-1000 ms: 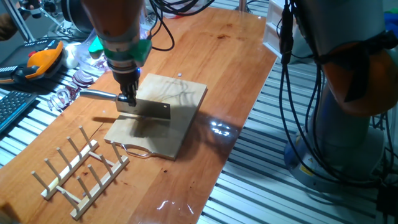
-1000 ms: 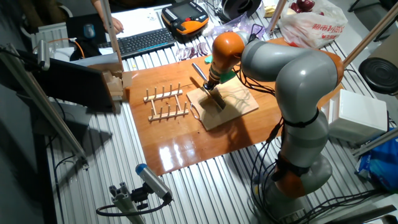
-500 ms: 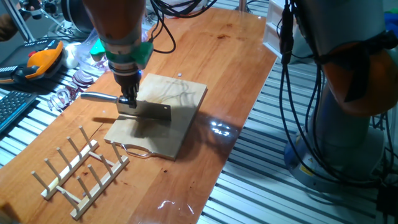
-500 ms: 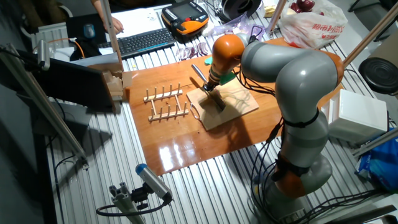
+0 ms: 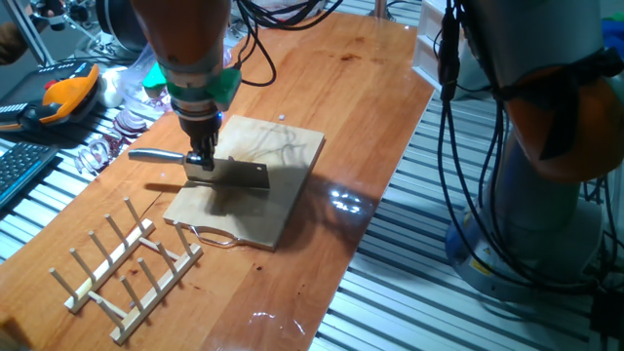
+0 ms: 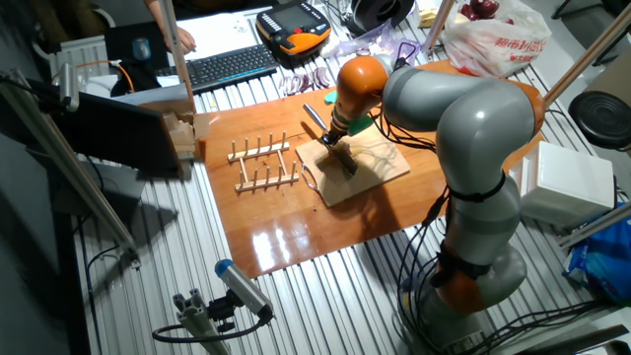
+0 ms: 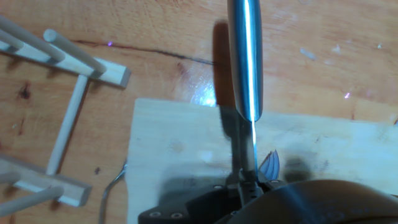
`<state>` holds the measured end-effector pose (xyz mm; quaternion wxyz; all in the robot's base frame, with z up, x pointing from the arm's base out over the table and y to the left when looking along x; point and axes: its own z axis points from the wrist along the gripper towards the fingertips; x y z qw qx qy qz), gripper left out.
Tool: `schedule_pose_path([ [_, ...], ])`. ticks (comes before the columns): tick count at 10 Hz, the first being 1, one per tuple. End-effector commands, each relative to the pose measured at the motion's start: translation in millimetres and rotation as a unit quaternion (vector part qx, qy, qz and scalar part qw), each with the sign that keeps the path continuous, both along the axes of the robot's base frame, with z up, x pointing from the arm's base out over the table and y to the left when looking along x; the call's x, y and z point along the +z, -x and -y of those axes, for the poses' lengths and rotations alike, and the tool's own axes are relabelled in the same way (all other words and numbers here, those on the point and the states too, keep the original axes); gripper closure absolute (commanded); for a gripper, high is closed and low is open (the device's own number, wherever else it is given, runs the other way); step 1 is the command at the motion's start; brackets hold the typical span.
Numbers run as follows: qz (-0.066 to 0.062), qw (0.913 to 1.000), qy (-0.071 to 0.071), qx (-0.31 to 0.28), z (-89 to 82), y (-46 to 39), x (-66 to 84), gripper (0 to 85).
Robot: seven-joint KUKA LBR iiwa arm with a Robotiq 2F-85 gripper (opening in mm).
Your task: Chop the onions
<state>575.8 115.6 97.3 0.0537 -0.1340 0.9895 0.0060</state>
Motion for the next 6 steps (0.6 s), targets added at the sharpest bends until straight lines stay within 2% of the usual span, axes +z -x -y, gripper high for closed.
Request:
schedule_pose_path([
  [1,-0.003,1.0,0.001,-0.002,-2.1,-1.0,10.9,85.0],
  [3,-0.009,0.9999,0.009,-0.006,-5.5,1.7,25.1,85.0],
  [4,-0.007,0.9998,0.017,0.012,-5.5,-1.7,24.9,85.0],
  [5,-0.011,0.9987,0.011,0.048,-3.2,-8.8,24.5,85.0],
  [6,-0.024,0.9972,-0.003,0.07,0.1,-14.2,25.1,85.0],
])
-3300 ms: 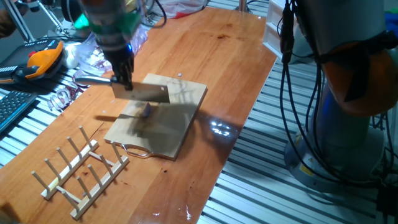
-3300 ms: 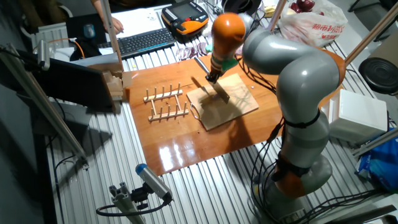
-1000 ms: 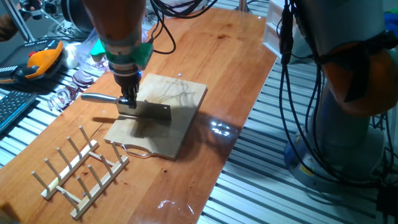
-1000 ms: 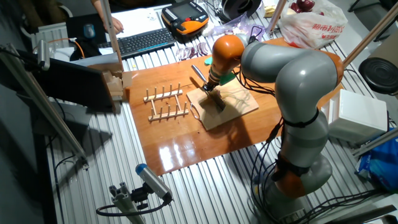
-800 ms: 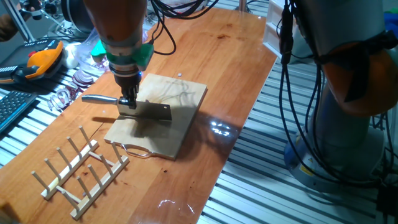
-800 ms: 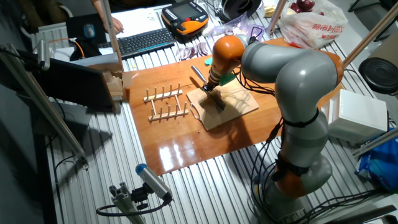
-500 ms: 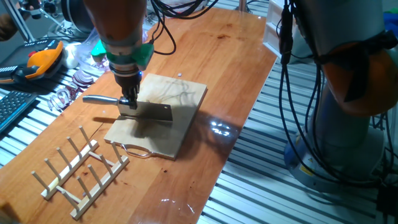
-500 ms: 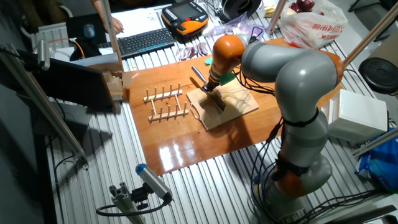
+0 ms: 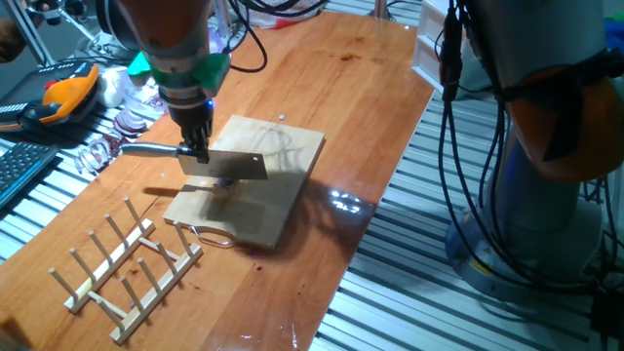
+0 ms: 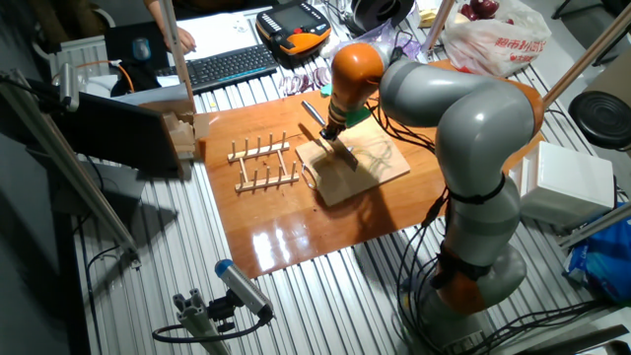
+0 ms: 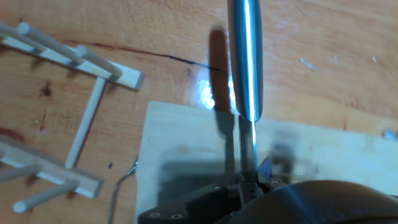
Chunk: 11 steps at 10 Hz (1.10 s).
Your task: Chop the onions
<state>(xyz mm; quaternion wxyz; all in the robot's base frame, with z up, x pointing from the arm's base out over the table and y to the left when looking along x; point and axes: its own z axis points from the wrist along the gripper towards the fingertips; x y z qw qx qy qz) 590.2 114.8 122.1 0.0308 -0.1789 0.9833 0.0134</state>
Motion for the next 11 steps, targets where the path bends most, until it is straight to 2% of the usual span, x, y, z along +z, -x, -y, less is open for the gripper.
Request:
schedule_pose_path([
  [1,0.0,0.9992,0.001,0.041,1.4,-1.6,0.4,85.0],
  [3,-0.001,0.999,-0.004,0.044,6.5,-0.1,-3.4,85.0],
  [4,0.0,0.999,-0.001,0.044,7.8,0.0,-5.7,85.0],
  [11,0.013,0.9989,-0.008,0.043,9.8,3.7,-23.9,85.0],
])
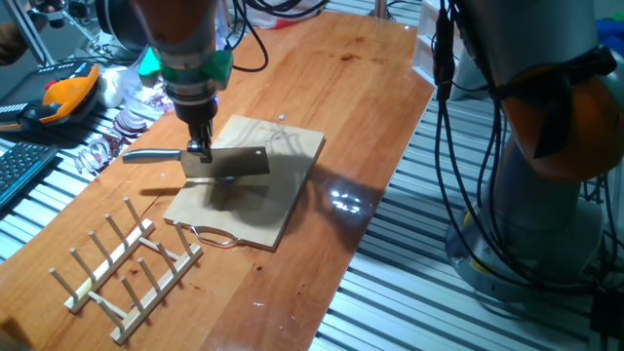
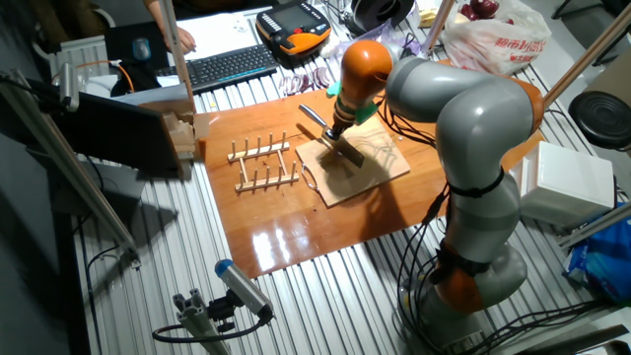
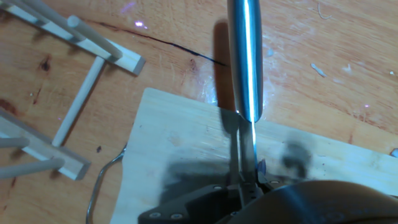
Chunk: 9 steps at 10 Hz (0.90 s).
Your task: Chop the onions
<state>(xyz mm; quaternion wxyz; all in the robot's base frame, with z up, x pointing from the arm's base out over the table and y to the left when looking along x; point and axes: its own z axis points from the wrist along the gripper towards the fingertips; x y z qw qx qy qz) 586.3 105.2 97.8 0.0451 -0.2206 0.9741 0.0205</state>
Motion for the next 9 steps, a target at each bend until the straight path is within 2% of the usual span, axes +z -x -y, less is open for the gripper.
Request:
schedule_pose_path([
  [1,0.003,1.0,0.0,-0.001,-1.0,1.1,-2.2,85.0],
  [7,0.012,0.9999,-0.007,-0.006,-3.6,4.7,-15.4,85.0],
  [9,-0.003,0.9999,-0.01,-0.011,-3.5,4.4,0.9,85.0],
])
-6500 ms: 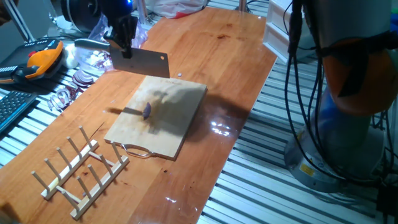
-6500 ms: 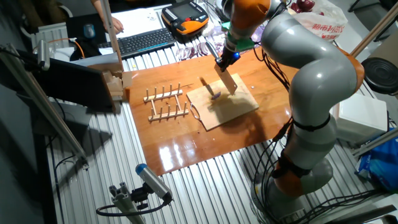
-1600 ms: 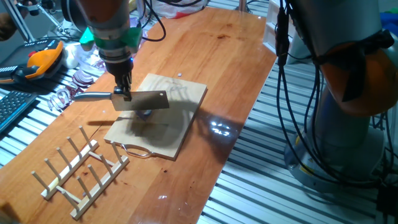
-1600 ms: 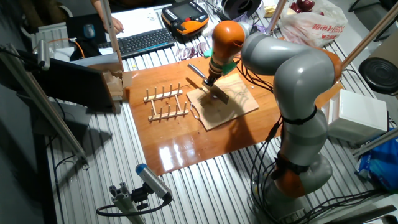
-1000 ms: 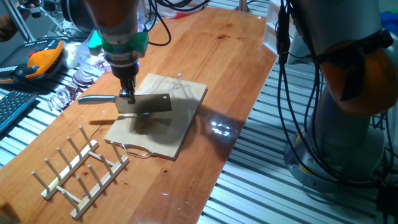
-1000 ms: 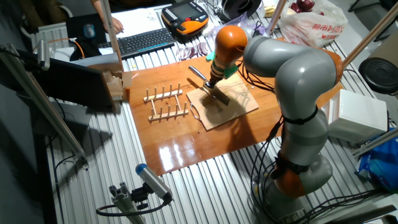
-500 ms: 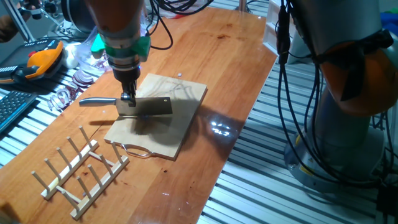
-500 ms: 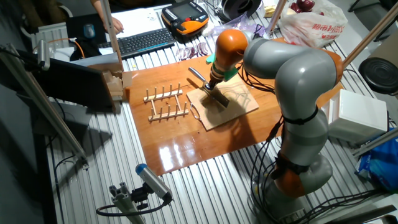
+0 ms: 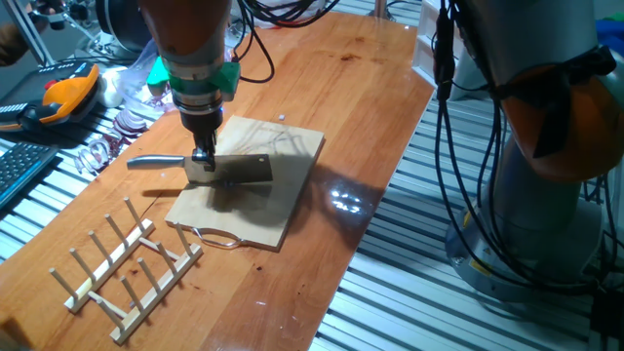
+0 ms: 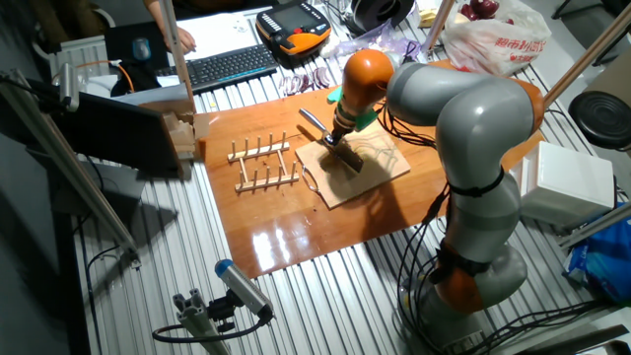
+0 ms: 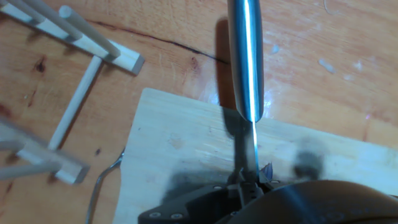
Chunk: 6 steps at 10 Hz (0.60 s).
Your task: Chop the onions
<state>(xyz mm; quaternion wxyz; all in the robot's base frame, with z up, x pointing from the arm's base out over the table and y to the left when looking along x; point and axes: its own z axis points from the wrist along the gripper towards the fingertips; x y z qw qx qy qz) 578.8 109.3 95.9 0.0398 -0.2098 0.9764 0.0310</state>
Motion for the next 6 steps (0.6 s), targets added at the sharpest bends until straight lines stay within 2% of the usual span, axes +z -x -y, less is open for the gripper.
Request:
schedule_pose_path([
  [1,-0.001,1.0,0.002,-0.002,0.5,-2.8,11.7,85.0],
  [2,-0.004,1.0,0.005,-0.003,0.3,-3.4,17.8,85.0],
  [3,-0.004,1.0,0.006,-0.002,0.5,-4.6,17.9,85.0],
  [6,0.0,1.0,0.005,0.004,1.6,-8.1,9.8,85.0],
])
